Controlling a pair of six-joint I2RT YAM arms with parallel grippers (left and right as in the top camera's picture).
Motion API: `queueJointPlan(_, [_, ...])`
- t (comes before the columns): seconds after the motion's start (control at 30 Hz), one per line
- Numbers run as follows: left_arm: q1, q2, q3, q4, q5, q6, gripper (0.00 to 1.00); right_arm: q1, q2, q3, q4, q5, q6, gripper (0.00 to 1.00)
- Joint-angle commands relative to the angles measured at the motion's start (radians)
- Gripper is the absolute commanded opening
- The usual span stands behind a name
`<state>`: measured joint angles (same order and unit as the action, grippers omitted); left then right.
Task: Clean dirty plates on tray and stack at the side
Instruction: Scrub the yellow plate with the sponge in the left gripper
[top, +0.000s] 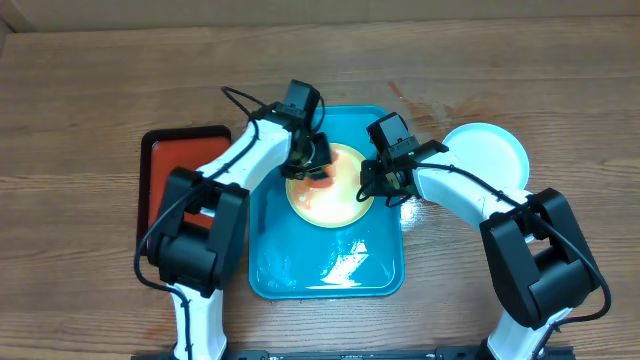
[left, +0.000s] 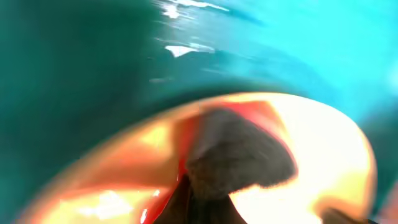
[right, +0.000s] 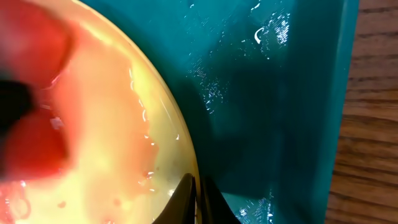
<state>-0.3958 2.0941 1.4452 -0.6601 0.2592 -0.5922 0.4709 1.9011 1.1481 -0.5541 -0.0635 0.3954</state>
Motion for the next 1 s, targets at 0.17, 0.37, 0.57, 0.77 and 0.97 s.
queueJointPlan(0.17, [-0.091,0.066,-0.024,0.0,0.336,0.088,0.04,-0.002,0.033,-0.008,-0.016,0.063,-0.001,0.04])
queueJointPlan(0.37, [-0.058,0.066,-0.024,-0.172,0.253,0.095,0.04,-0.002,0.033,-0.008,-0.019,0.063,-0.002,0.04])
queueJointPlan(0.57, [-0.016,0.06,-0.024,-0.343,-0.062,0.04,0.05,-0.002,0.033,-0.008,-0.02,0.064,-0.002,0.04])
queueJointPlan(0.77, [-0.015,0.017,-0.024,-0.4,-0.318,-0.008,0.04,-0.002,0.033,-0.008,-0.02,0.07,-0.002,0.04])
queueJointPlan(0.97, [0.006,-0.066,-0.023,-0.365,-0.437,-0.055,0.04,-0.002,0.033,-0.008,-0.02,0.07,-0.002,0.04])
